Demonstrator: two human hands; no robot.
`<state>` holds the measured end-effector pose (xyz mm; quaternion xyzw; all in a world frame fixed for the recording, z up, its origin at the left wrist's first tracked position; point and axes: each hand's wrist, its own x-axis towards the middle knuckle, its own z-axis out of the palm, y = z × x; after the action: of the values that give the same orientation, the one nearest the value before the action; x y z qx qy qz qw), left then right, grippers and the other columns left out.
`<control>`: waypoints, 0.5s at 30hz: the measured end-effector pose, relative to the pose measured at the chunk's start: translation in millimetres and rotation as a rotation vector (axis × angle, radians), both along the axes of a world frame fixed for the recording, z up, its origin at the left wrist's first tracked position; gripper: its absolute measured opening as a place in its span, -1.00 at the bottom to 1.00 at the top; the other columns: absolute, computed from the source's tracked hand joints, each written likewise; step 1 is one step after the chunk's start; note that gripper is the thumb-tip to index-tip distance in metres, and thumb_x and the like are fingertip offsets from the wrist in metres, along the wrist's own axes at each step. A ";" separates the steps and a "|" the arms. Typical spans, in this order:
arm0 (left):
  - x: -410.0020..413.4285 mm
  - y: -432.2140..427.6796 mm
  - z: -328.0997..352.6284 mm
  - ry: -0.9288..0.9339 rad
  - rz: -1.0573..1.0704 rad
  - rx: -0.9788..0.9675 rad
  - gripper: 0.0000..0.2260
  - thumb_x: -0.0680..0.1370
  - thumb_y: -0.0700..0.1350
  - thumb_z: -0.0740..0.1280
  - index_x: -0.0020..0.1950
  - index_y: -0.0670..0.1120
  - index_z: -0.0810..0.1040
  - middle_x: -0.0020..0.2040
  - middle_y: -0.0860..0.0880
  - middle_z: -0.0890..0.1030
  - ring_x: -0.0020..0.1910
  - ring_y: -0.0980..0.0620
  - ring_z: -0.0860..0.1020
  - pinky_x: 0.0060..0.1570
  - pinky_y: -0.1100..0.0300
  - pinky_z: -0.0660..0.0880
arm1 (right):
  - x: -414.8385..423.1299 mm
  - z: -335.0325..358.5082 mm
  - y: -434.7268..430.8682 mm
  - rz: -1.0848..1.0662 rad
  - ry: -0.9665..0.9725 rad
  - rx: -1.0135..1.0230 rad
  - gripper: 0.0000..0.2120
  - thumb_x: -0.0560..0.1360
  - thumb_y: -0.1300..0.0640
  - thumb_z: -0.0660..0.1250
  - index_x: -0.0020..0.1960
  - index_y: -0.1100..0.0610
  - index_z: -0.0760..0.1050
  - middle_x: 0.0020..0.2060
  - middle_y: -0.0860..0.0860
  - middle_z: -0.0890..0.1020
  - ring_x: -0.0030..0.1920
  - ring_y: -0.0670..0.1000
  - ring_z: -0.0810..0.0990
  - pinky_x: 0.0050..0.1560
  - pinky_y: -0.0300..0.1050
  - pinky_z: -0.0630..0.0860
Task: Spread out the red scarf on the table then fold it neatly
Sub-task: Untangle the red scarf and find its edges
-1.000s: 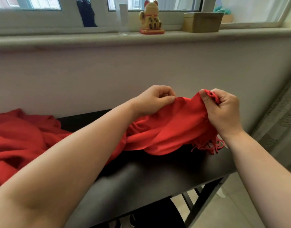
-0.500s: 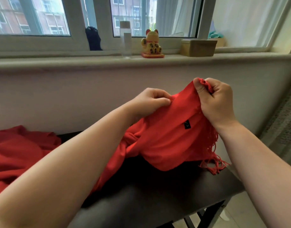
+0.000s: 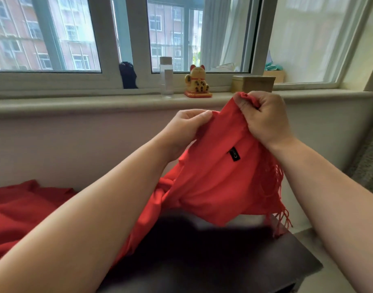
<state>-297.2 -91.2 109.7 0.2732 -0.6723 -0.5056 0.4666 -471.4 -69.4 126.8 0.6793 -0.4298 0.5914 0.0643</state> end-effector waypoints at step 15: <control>18.9 6.2 18.7 -0.143 0.241 -0.264 -0.86 0.59 -0.15 0.20 -0.13 0.00 0.48 -0.37 0.07 0.50 -0.40 0.12 0.41 -0.34 0.23 0.33 | 13.1 26.6 -5.1 -0.007 -0.010 -0.060 -0.50 0.51 -0.01 0.30 -0.49 0.05 0.14 -0.53 -0.06 0.14 -0.47 -0.07 0.13 -0.41 -0.19 0.11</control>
<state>-278.3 -85.0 128.4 0.3234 -0.7268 -0.3328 0.5064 -458.3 -74.5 153.5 0.6724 -0.4145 0.6074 0.0845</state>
